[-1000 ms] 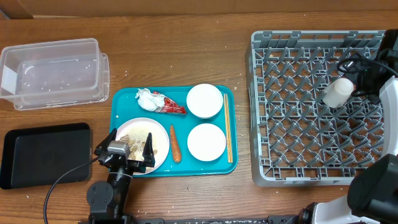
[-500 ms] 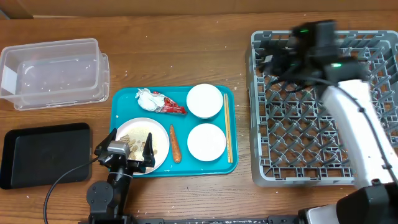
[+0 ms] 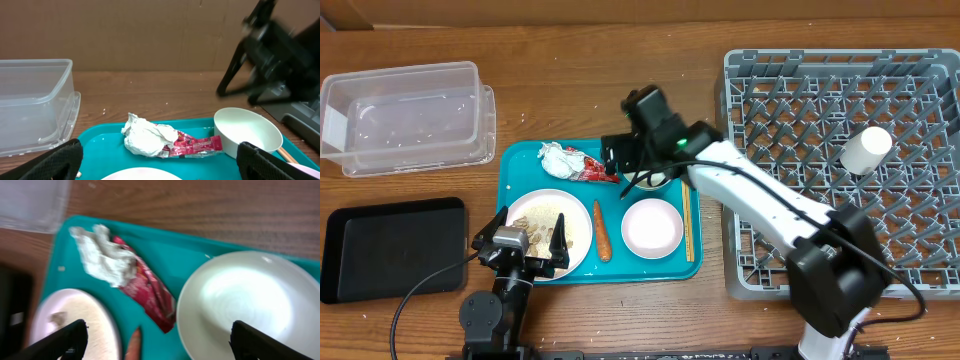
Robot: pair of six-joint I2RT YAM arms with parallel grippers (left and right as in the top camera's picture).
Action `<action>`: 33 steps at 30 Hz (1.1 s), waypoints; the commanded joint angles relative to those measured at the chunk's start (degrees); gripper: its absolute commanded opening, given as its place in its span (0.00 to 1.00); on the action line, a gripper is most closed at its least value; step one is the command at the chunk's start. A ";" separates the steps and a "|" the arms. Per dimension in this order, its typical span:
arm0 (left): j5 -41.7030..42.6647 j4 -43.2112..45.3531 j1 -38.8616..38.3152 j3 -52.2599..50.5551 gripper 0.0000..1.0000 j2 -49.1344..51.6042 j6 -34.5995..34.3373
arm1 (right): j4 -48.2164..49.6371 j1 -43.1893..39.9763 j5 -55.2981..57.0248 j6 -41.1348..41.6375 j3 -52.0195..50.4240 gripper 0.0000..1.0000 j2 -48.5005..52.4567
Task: Sort waste into correct bins and load items into the dishwasher
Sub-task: 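Move the right gripper to the white bowl and grasp its rim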
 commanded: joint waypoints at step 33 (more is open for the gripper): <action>-0.52 -0.11 -0.35 -0.22 1.00 -0.66 1.29 | 6.05 3.89 16.33 3.93 0.00 0.46 10.45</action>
